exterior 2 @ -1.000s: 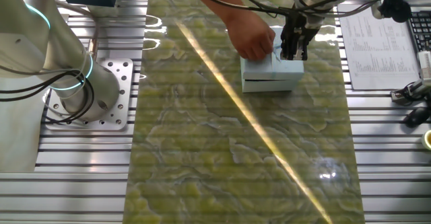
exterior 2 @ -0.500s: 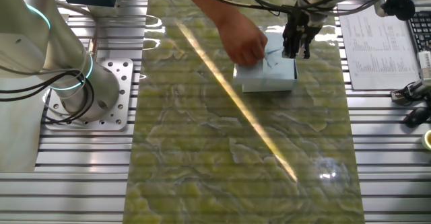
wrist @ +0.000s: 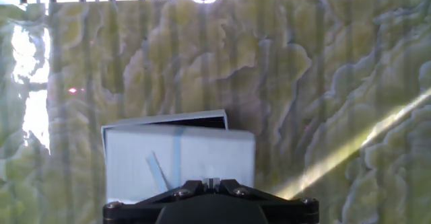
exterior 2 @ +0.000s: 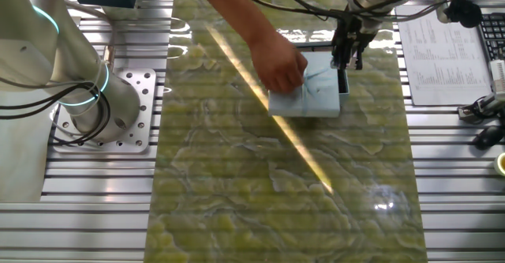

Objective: Open a box

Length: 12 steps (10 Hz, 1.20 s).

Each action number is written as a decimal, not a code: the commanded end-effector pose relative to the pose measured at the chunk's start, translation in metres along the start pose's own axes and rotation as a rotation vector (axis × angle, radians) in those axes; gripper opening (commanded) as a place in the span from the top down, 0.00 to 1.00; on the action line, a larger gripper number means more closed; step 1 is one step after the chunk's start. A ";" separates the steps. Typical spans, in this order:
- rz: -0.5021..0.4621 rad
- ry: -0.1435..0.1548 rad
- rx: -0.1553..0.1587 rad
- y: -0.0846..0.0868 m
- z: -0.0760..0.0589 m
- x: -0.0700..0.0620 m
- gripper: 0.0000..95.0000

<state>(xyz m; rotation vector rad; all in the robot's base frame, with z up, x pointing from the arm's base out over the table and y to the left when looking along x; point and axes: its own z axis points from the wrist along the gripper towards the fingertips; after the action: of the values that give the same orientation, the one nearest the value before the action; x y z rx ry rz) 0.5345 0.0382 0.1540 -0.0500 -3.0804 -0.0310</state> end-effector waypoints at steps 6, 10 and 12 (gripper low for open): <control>-0.053 -0.008 -0.013 0.003 0.015 -0.002 0.80; -0.099 0.004 -0.013 0.003 0.018 -0.003 0.80; -0.095 0.003 -0.010 0.004 0.018 -0.003 0.80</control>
<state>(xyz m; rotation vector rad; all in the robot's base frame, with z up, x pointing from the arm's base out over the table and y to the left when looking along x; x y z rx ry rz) 0.5381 0.0422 0.1354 0.0964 -3.0747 -0.0522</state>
